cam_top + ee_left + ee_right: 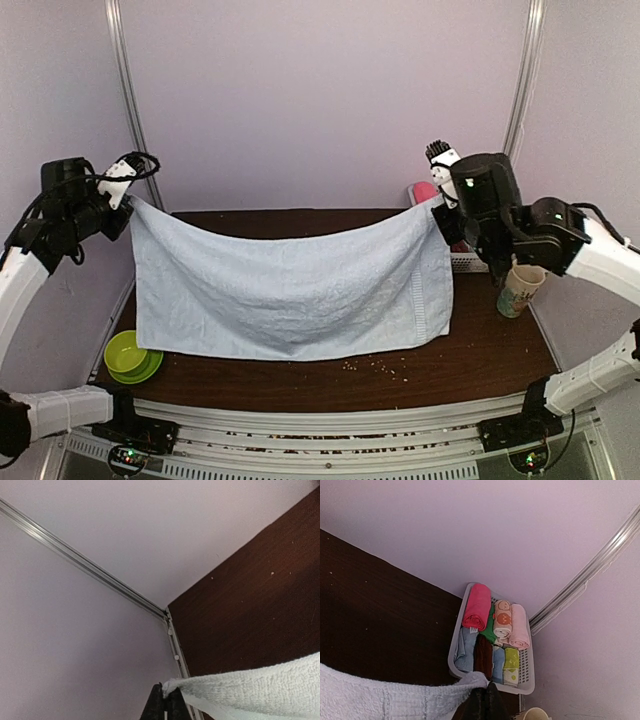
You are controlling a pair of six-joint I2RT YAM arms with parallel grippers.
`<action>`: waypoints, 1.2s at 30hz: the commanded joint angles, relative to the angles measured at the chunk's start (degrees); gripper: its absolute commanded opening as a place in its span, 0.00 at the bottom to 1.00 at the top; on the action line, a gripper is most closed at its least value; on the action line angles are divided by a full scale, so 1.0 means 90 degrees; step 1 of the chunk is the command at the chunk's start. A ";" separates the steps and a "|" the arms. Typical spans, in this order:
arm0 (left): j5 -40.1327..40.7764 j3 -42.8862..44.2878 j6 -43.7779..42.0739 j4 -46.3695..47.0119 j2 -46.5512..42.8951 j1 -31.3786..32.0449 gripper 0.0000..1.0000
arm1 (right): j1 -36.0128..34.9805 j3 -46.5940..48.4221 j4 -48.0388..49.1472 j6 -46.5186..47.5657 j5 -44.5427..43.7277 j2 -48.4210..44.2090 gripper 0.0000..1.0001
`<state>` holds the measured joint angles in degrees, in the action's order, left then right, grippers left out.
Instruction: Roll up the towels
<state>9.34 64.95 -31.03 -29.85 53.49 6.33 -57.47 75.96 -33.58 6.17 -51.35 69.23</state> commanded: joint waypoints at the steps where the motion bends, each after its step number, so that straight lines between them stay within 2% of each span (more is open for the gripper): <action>1: 0.0211 0.0203 -0.0039 0.0235 0.1542 -0.0224 0.00 | 0.1060 0.0408 0.0218 -0.0124 0.0919 0.1405 0.00; 5: 0.0259 0.1037 -0.0111 0.0381 0.3464 -0.0436 0.00 | 0.1748 0.1503 0.0139 0.0070 0.1472 0.3178 0.00; 11: 0.0707 0.3091 -0.0163 0.0266 0.6429 -0.0586 0.00 | 0.2347 0.4370 -0.0873 0.0370 0.1598 0.6028 0.00; 15: 0.0932 0.4010 -0.0168 0.0261 0.7464 -0.0596 0.00 | 0.2595 0.6327 -0.1542 0.0537 0.1644 0.7380 0.00; 18: 0.1206 0.4572 -0.0155 0.0288 0.7927 -0.0596 0.00 | 0.2785 0.6937 -0.1513 0.0688 0.1491 0.7835 0.00; 23: 0.1637 0.4901 -0.0369 0.0847 0.8115 -0.0596 0.00 | 0.2914 0.6347 -0.0830 0.0765 0.1124 0.7676 0.00; 27: 0.1717 0.4466 -0.0331 0.1494 0.7699 -0.0596 0.00 | 0.2922 0.5250 0.0194 0.0716 0.0856 0.6989 0.00; 32: 0.1853 0.3945 -0.0260 0.2065 0.7242 -0.0597 0.00 | 0.2902 0.4782 0.0922 0.0871 0.0111 0.6599 0.00; 36: 0.1948 0.3594 -0.0189 0.2439 0.6958 -0.0601 0.00 | 0.2861 0.3894 0.1904 0.1048 -0.0025 0.6040 0.00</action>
<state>24.23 99.66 -33.36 -15.59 119.96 1.39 -31.66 115.33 -26.72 14.22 -45.74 129.99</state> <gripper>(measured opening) 0.012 0.009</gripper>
